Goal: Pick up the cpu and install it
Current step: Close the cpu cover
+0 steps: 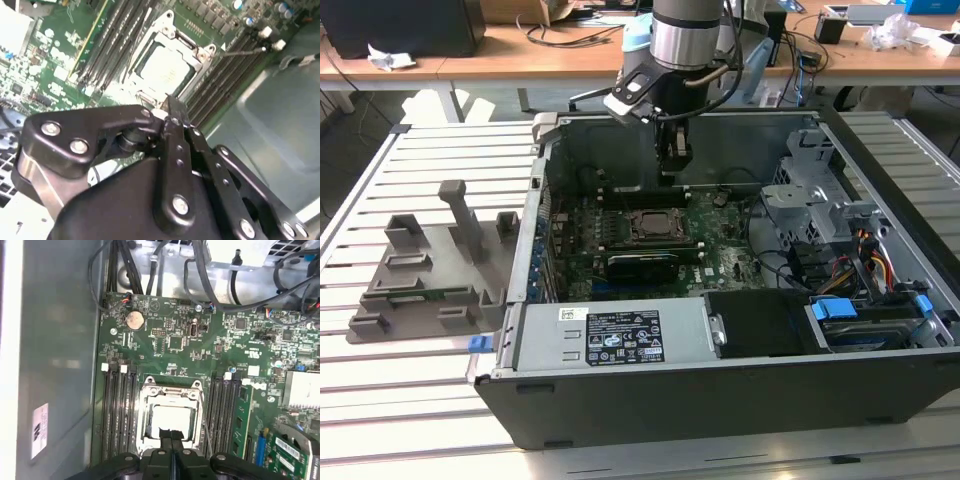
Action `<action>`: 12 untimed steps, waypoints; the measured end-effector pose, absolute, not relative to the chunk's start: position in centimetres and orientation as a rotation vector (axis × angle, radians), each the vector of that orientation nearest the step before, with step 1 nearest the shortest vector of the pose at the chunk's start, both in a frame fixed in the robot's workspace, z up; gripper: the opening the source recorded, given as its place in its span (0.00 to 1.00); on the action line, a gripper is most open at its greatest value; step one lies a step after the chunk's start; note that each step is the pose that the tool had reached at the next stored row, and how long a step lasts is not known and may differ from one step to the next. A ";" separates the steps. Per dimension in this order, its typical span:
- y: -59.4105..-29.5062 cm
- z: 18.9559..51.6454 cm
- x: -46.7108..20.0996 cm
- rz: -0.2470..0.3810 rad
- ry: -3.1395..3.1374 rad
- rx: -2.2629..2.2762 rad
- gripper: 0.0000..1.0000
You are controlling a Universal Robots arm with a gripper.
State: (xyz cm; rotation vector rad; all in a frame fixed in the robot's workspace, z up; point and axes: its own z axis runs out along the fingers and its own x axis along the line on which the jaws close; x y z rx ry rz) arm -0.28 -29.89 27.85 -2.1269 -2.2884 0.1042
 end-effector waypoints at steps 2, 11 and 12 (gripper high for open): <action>-29.9 28.0 -0.3 0.103 -2.288 -2.127 0.11; -29.9 28.0 -0.3 0.101 -2.287 -2.125 0.11; -29.9 28.0 -0.3 0.100 -2.287 -2.125 0.11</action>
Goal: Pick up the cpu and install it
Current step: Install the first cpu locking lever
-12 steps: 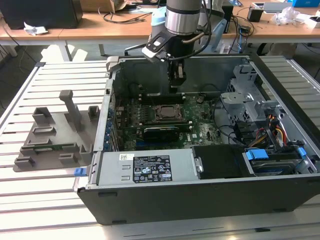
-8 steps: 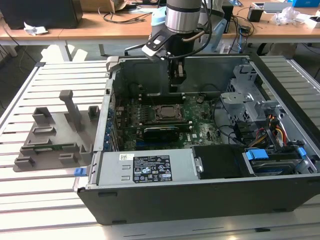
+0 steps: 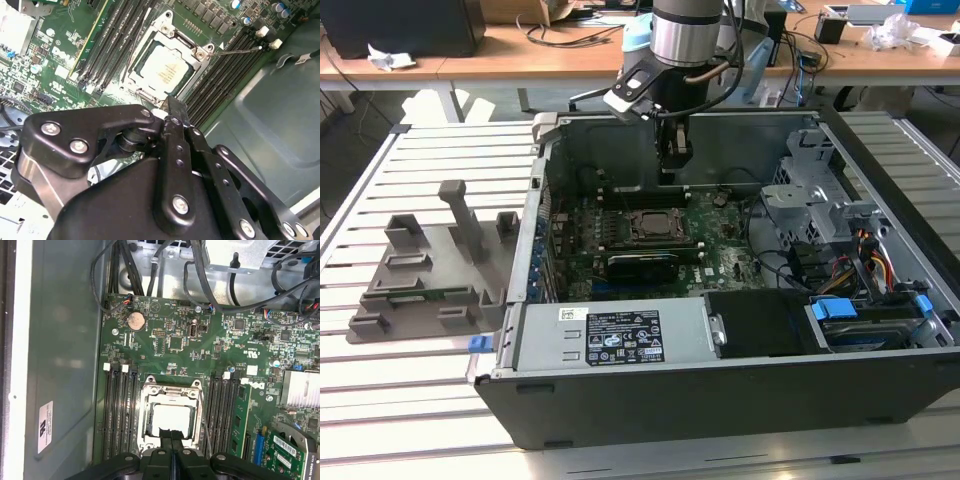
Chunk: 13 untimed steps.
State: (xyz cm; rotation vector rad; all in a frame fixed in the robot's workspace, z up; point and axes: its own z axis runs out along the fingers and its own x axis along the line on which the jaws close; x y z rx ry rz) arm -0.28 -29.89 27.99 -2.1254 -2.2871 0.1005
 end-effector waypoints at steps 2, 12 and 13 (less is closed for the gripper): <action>-29.9 28.0 -0.3 0.100 -2.287 -2.125 0.11; -29.9 28.0 -0.3 0.103 -2.509 -1.870 0.11; -29.9 28.0 -0.3 0.103 -2.557 -1.807 0.11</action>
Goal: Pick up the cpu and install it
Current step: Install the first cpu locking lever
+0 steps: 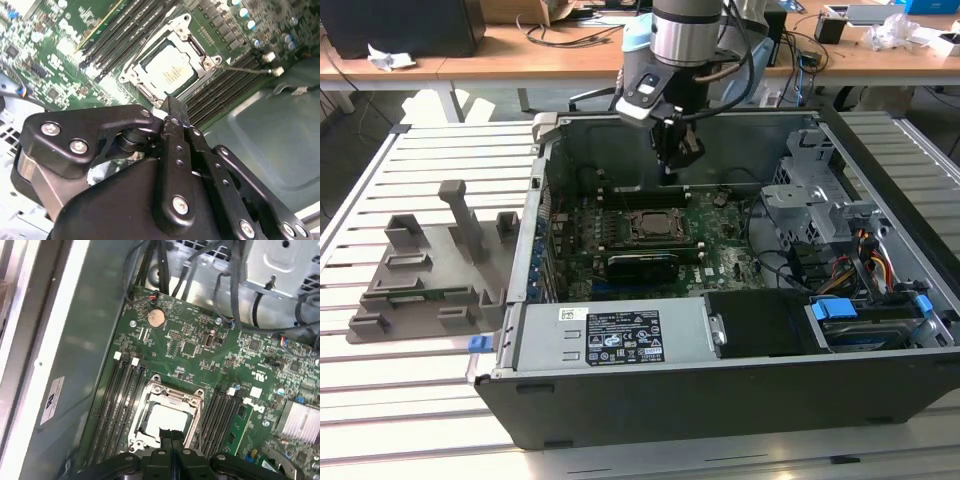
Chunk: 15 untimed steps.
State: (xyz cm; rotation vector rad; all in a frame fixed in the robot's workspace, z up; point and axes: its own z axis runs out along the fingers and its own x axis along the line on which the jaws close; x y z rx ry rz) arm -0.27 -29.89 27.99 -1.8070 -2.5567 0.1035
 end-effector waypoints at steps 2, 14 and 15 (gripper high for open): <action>-29.9 28.0 -0.3 0.104 -2.626 -1.710 0.11; -29.9 28.0 -0.3 0.105 -2.818 -1.387 0.11; -29.9 28.0 -0.3 0.105 -2.830 -1.364 0.11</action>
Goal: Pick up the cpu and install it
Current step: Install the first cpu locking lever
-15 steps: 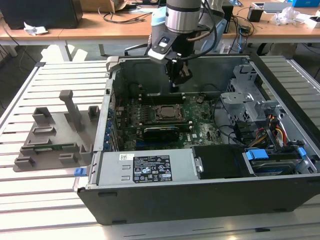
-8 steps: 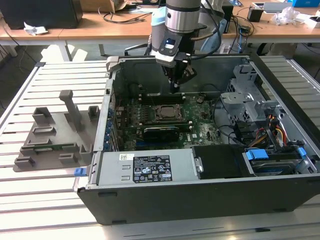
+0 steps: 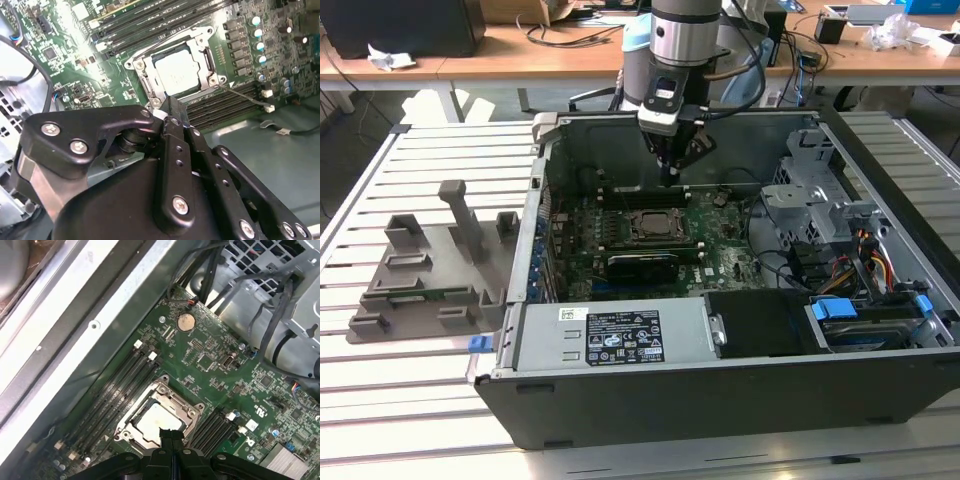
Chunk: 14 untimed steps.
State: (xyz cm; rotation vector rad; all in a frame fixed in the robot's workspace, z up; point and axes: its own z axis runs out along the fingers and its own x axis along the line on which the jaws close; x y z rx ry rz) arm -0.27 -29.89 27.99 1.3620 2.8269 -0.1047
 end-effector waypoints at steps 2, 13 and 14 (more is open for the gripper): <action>-29.9 28.0 -0.3 -0.105 2.855 1.299 0.11; -29.9 28.0 -0.3 -0.104 2.931 1.104 0.11; -29.9 28.0 -0.3 -0.104 2.936 1.088 0.11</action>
